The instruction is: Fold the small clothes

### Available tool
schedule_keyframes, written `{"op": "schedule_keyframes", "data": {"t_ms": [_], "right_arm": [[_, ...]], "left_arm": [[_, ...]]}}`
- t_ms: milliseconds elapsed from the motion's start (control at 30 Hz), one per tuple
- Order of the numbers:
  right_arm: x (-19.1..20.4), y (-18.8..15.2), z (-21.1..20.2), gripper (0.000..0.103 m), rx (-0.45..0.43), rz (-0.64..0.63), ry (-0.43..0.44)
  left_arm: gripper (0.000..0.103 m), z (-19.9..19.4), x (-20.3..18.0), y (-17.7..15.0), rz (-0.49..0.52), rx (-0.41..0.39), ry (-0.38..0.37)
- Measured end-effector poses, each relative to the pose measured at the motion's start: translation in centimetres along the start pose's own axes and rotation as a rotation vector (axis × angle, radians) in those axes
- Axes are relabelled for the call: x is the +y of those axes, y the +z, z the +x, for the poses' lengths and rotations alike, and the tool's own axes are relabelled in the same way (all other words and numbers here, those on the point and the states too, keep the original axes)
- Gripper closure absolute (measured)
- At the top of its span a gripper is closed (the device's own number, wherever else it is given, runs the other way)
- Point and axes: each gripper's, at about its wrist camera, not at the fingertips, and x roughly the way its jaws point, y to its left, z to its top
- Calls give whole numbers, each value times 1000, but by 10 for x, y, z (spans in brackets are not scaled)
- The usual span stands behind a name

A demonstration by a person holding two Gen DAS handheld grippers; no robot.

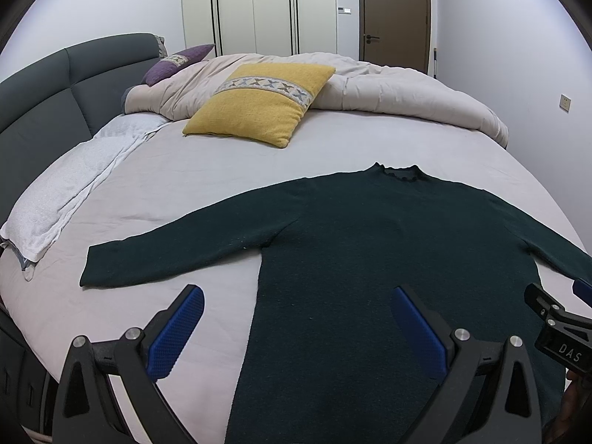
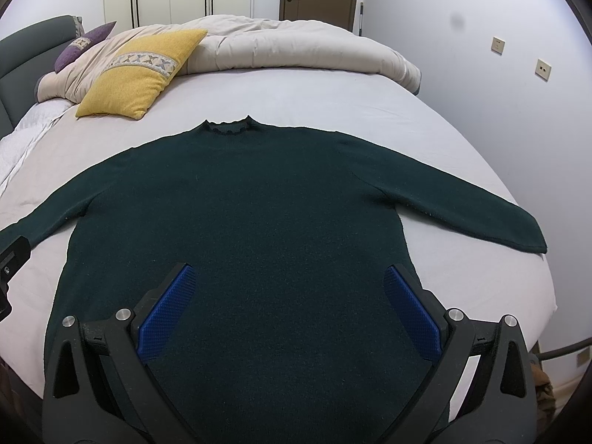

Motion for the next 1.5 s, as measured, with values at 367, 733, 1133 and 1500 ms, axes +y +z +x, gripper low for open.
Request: {"op": "schedule_keyframes", "data": {"t_ms": [367, 733, 1133, 1500], "right_arm": [[2, -1, 0, 0, 2, -3, 1], [2, -3, 5, 0, 9, 4, 12], [-248, -14, 55, 2, 25, 592, 79], [-454, -67, 107, 22, -17, 1048, 89]], "left_arm": [[0, 0, 0, -1, 0, 0, 2], [0, 0, -1, -1, -5, 10, -9], [0, 26, -26, -14, -73, 116, -207], [0, 80, -77, -5, -102, 198, -359]]}}
